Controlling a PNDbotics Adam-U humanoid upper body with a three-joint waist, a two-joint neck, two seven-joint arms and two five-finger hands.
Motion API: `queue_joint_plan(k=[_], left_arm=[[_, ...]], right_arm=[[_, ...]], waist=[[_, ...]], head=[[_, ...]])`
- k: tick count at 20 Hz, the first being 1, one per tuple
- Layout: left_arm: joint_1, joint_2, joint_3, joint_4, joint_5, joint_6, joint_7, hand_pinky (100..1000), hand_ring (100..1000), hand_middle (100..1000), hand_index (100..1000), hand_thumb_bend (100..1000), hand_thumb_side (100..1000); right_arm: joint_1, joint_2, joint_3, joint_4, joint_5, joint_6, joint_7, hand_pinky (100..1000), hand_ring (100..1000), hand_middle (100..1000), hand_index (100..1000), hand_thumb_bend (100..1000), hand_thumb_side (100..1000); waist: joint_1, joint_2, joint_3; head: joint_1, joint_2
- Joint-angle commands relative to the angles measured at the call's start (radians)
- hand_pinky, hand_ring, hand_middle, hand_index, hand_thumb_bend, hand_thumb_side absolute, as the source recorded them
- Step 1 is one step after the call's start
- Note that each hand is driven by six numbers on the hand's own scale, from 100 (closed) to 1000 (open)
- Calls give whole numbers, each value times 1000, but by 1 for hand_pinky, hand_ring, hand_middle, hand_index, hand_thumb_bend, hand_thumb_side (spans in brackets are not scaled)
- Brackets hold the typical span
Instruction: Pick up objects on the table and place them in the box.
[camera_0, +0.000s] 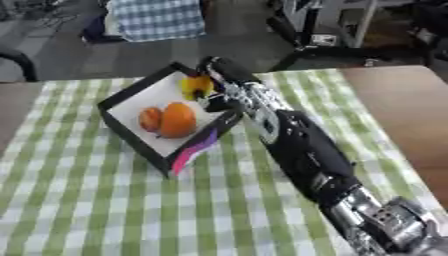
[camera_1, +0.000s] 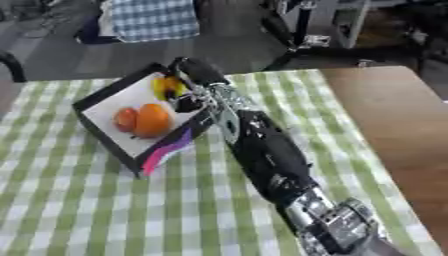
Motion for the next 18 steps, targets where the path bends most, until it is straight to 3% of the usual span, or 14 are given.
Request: queue_joint_plan(k=[1,2,3,4,5,12,18], left_arm=[[-15,8,0,-12,5,-3,-5,767,558,614,832,315,756],[-14,7,1,-12,5,-3,-5,768,558,614,832,314,757],[-13,7,1,-11,5,-2,-5,768,558,614,833,314,757],[-13,6,1,-11,5,-3,-5,768,558,614,833,314,757],[-13,6,1,-11,5,-3,-5,768,558,614,833,313,757],[-2,9,6,-7,2,-2,-3,769,558,614,834,312,758],[19,17,17,-2,-3,0,7,771,557,613,833,310,760]], right_arm=[[-15,4,-7,-2,32,-8,-7,911,770,735,673,100,279],[-14,4,-9,-3,39,-8,-20,912,775,744,732,152,442],[-14,3,-9,-5,46,-8,-34,913,780,750,777,275,544],[-15,2,-9,-6,51,-6,-47,913,780,751,784,291,558],[-15,0,-10,-6,55,-3,-59,917,784,755,843,398,636],[-16,-27,-7,-37,25,1,-85,922,787,764,920,436,666],[14,-126,29,-158,-67,-63,-49,916,776,754,904,377,655]], waist=[[13,5,3],[12,5,3],[11,5,3],[10,4,3],[10,4,2],[6,-7,-18],[-4,-21,-61]], head=[[-14,-16],[-15,-16],[-15,-15],[-15,-15],[-16,-15],[-9,-7],[23,2]])
